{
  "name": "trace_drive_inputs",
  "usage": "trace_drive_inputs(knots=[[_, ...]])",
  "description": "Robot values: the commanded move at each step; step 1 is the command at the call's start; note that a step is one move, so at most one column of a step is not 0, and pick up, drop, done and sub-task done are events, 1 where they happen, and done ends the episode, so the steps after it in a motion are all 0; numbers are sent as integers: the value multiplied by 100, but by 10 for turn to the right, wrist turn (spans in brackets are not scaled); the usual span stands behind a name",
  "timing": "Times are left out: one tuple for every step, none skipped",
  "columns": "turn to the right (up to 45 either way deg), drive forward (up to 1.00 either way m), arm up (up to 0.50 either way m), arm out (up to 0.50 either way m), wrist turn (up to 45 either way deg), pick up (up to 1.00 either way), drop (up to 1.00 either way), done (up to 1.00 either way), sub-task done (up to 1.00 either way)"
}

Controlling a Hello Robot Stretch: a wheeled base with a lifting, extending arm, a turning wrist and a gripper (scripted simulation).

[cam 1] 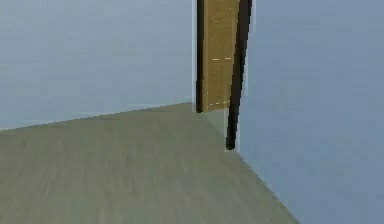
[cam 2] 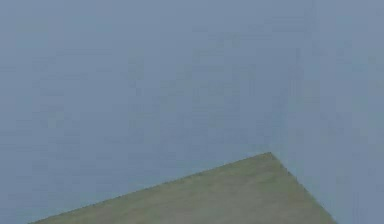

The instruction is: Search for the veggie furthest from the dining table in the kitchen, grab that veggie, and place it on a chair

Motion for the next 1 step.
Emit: trace_drive_inputs(knots=[[0, 100, 0, 0, 0, 0, 0, 0, 0]])
